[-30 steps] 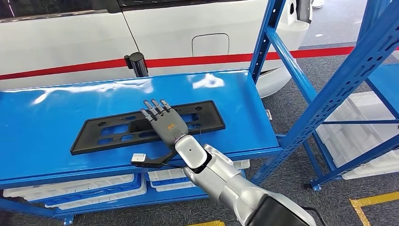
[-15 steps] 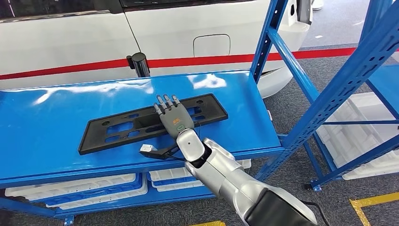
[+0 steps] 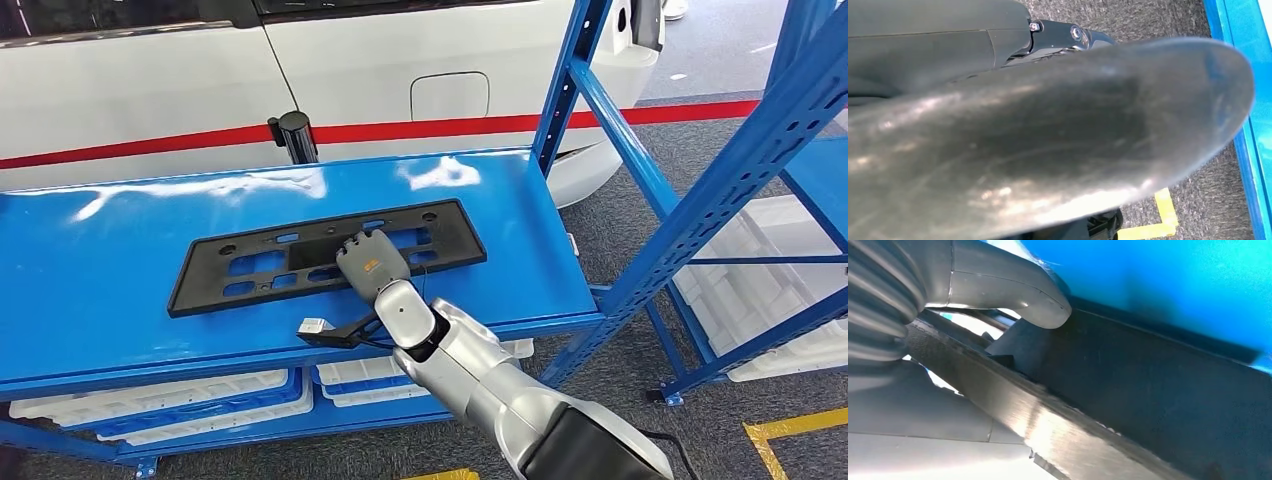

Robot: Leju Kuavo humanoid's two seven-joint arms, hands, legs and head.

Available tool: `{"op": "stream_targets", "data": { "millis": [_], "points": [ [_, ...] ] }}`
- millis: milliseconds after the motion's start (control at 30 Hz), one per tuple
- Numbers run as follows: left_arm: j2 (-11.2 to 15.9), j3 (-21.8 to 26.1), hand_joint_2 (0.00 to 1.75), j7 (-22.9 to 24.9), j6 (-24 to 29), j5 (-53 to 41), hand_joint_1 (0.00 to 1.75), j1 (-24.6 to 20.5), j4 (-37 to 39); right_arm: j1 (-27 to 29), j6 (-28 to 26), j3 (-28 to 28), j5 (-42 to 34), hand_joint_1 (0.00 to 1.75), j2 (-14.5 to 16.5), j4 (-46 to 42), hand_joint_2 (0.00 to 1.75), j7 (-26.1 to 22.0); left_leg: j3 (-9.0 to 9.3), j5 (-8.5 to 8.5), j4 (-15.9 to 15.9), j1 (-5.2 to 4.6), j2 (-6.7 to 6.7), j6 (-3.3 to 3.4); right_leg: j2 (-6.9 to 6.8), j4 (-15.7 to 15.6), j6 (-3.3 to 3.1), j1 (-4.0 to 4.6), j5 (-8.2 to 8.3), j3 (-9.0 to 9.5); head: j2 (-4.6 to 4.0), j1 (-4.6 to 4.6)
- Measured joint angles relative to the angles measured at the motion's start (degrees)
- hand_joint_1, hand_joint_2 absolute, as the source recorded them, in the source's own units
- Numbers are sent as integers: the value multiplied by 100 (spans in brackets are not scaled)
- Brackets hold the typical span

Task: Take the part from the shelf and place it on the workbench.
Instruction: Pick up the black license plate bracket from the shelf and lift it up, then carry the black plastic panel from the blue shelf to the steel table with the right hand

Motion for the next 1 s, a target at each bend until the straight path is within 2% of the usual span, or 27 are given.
{"op": "stream_targets", "data": {
  "millis": [400, 500, 633, 700, 800, 933, 1000],
  "points": [
    [0, 0, 0, 38, 34, -128, 0, 4, 0, 188, -871, -244, -292, 175, -80, -146, 175, -82, -7, -1, 0, -1, -1, 0, 0, -1, 0, -2, 0, -6, 0, 0],
    [-1, 0, 0, 9, 73, -170, 0, 9, 0, 332, -1458, -433, -664, 175, -129, -401, 175, -367, -8, -1, 0, -1, -1, 0, 0, 0, 0, -2, 0, -7, 0, 0],
    [-10, 9, 0, -81, 120, -202, 0, 26, 0, 660, -2218, -824, -1630, 175, -216, -1189, 175, -1132, -10, -1, 0, -1, -1, 0, 0, 0, 0, -2, 0, -8, 0, 0],
    [-19, 21, 0, -122, 129, -208, 0, 42, 0, 815, -2318, -1002, -2044, 175, -254, -1675, 175, -1402, -11, -1, 0, -1, -1, 0, -1, -1, 0, -2, 0, -9, 0, 0],
    [-33, 49, 0, -137, 134, -228, 0, 61, 0, 987, -2385, -1182, -2210, 175, -319, -2290, 175, -1528, -13, -1, 0, -1, -1, 0, -1, -1, 0, -3, 0, -10, 0, 0],
    [-44, 77, 175, -139, 144, -244, 0, 91, 0, 1147, -2552, -1333, -2242, 175, -424, -3041, 175, -1615, -14, -1, 0, -3, -1, 0, 0, -1, 0, -5, 0, -12, 0, 0],
    [-47, 116, 175, -156, 147, -244, 0, 101, 0, 1188, -2512, -1390, -2460, 175, -484, -3448, 175, -1709, -15, -1, 0, -3, -3, 1, -1, -1, 0, -5, 0, -12, 0, 1]
  ]
}}
